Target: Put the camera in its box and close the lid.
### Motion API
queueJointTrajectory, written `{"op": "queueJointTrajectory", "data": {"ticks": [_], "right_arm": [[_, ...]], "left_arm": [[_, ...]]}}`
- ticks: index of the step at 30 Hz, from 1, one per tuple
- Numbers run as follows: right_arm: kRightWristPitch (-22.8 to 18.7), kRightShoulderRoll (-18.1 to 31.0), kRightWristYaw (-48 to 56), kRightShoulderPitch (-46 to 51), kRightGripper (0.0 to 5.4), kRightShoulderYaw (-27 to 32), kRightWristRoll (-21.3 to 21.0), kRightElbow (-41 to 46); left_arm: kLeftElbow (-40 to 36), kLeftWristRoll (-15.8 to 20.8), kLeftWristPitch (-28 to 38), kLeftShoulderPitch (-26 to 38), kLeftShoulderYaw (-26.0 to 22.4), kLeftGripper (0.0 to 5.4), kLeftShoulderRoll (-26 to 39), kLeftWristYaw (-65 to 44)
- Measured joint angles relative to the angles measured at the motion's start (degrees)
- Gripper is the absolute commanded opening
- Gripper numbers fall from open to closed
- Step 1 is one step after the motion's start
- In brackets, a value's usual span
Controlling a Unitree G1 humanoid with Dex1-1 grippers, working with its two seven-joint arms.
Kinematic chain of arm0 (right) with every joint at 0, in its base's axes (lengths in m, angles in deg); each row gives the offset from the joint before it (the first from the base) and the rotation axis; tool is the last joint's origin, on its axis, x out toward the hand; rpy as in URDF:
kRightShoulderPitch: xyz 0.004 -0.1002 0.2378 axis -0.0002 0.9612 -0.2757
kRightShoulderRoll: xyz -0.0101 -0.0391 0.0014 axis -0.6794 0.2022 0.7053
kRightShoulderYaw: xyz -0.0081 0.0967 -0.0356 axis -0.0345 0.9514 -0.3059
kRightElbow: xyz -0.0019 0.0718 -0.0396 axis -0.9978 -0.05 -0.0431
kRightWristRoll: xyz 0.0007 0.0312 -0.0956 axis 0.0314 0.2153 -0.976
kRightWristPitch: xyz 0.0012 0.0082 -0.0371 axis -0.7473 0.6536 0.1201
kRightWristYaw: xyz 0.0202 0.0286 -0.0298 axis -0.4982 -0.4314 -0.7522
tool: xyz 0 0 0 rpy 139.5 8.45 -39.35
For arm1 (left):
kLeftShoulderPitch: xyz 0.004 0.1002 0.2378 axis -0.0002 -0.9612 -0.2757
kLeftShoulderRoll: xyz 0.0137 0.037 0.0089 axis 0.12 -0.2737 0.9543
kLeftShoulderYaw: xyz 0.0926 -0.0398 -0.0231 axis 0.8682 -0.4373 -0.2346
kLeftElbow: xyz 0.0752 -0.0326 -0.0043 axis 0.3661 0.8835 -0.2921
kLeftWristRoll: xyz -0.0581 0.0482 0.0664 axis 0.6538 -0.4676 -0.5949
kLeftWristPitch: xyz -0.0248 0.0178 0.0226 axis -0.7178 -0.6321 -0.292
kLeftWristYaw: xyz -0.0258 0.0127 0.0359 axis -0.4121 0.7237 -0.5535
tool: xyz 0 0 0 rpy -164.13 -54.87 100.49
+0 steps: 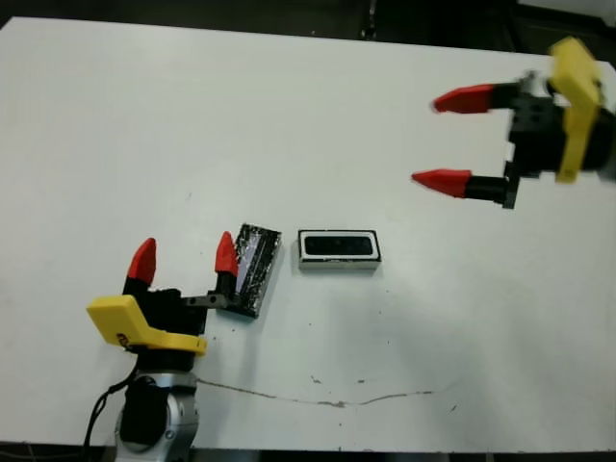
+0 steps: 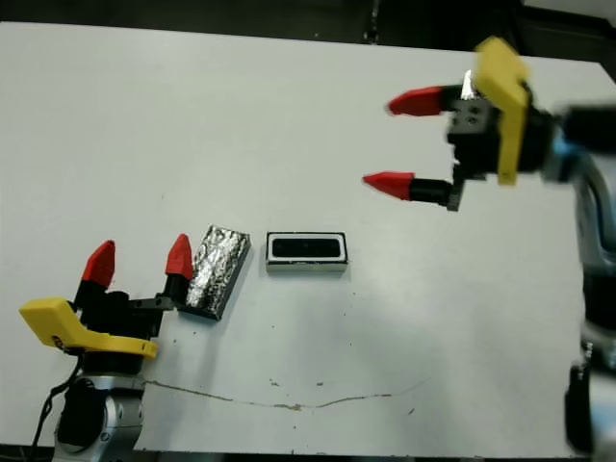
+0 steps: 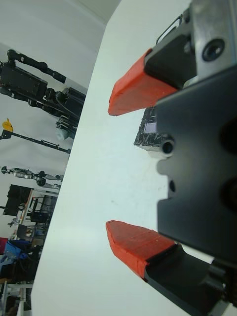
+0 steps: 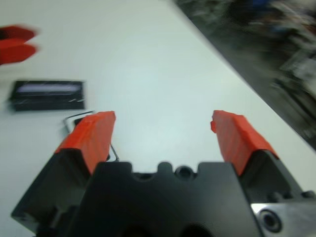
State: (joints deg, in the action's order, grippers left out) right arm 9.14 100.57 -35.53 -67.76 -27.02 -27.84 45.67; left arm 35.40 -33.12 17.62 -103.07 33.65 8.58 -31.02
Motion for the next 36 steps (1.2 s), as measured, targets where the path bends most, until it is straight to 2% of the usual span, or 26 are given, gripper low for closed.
{"op": "queueJointTrajectory", "data": {"ticks": [1, 4, 8, 13, 17, 22, 27, 30, 33, 36], "right_arm": [[0.97, -2.14, -2.87, 4.08, 4.39, 0.84, -0.03, 2.11], [8.43, -8.64, -10.91, 17.67, 3.98, 1.49, -1.53, 7.23], [14.09, -13.66, -17.33, 28.72, 3.35, 0.69, -2.22, 11.48], [21.79, -17.83, -21.84, 34.52, 2.61, -1.05, -2.64, 11.08], [24.16, -19.30, -26.08, 36.18, 2.00, -3.58, -5.51, 9.29], [27.00, -20.18, -29.17, 37.21, 1.24, -6.16, -8.08, 8.33], [27.41, -20.69, -32.14, 37.97, 0.48, -8.37, -10.20, 8.33], [27.42, -20.91, -33.15, 38.27, 0.01, -9.63, -10.34, 8.41], [27.41, -20.92, -34.24, 38.29, 0.01, -10.80, -11.13, 8.92], [27.41, -20.92, -35.10, 38.16, 0.01, -11.92, -11.51, 9.60]], "left_arm": [[-0.19, -0.83, -0.35, 0.04, -0.28, 5.40, 0.67, -0.01], [-1.44, -3.03, -3.17, 0.59, -1.33, 5.40, 4.23, -1.09], [-4.44, -3.98, -9.21, 2.89, -3.11, 5.40, 9.55, -3.68], [-9.42, -0.67, -22.66, 7.07, -5.57, 5.40, 14.88, -7.19], [-13.13, 1.67, -33.82, 11.75, -6.36, 5.40, 17.81, -8.23], [-14.22, 5.94, -43.61, 16.59, -7.45, 5.40, 18.30, -8.72], [-16.24, 13.89, -57.26, 21.17, -11.30, 5.40, 16.07, -7.58], [-16.31, 19.26, -65.81, 24.57, -15.20, 5.40, 14.12, -6.66], [-15.99, 22.83, -73.68, 28.00, -19.05, 5.40, 11.55, -5.16], [-15.57, 23.64, -78.85, 30.31, -20.87, 5.40, 9.81, -3.59]]}}
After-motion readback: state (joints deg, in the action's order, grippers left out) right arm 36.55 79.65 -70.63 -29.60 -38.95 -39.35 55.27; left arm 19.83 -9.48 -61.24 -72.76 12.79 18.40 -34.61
